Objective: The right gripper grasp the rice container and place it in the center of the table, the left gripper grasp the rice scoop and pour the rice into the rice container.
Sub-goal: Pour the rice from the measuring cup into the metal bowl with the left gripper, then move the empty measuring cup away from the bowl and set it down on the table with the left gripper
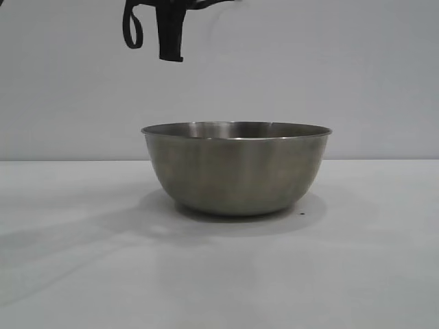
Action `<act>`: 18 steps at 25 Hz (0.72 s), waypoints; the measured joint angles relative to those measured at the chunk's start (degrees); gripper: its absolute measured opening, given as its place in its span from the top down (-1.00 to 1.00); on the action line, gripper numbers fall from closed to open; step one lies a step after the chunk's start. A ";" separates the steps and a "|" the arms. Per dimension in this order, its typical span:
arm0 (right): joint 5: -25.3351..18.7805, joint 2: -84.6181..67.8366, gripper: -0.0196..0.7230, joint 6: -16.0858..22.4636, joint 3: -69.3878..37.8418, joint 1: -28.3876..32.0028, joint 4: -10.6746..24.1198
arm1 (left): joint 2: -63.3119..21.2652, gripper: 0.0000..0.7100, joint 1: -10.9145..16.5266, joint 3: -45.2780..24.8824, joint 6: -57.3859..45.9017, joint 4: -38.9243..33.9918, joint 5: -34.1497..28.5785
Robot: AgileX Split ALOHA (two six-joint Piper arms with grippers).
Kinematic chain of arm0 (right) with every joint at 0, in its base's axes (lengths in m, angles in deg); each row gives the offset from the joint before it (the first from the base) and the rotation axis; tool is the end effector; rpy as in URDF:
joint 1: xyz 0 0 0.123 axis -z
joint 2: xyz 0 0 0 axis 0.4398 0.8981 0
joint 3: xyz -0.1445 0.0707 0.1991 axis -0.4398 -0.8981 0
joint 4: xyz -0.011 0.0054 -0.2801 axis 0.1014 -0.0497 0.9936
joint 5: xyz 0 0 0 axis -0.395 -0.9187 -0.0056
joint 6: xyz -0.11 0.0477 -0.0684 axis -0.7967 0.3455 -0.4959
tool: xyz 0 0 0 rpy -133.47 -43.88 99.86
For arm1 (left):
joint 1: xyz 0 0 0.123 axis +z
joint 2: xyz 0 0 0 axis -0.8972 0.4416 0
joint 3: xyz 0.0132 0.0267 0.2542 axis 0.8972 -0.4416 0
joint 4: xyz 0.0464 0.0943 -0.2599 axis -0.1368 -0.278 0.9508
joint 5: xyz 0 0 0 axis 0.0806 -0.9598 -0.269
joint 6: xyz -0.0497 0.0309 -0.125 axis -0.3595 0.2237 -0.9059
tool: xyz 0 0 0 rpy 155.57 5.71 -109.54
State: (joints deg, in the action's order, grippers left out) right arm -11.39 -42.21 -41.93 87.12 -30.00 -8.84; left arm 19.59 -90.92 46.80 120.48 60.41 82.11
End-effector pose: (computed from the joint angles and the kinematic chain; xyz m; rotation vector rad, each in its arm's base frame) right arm 0.0866 0.0190 0.2571 -0.1656 2.1263 0.1209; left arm 0.4115 -0.2105 0.1894 0.9553 1.0756 0.4198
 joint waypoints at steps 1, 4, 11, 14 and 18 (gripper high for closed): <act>0.00 0.00 -0.49 0.00 0.00 0.00 0.00 | 0.00 1.00 0.00 0.00 -1.94 3.37 0.09; 0.00 0.00 -0.49 0.00 0.00 0.00 0.00 | 0.00 1.00 0.00 0.00 -5.93 14.87 0.09; 0.00 0.00 -0.49 0.00 0.00 0.00 0.00 | 0.00 1.00 0.00 0.00 -11.06 35.01 0.22; 0.00 0.00 -0.49 0.00 0.00 0.00 0.00 | 0.00 1.00 0.12 0.00 -11.81 39.81 0.23; 0.00 0.00 -0.49 0.00 0.00 0.00 0.00 | 0.00 1.00 2.63 0.00 -16.35 41.42 -2.82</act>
State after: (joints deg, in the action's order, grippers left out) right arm -11.39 -42.21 -41.93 87.12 -30.00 -8.84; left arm 19.59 -88.29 46.80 104.13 101.82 79.28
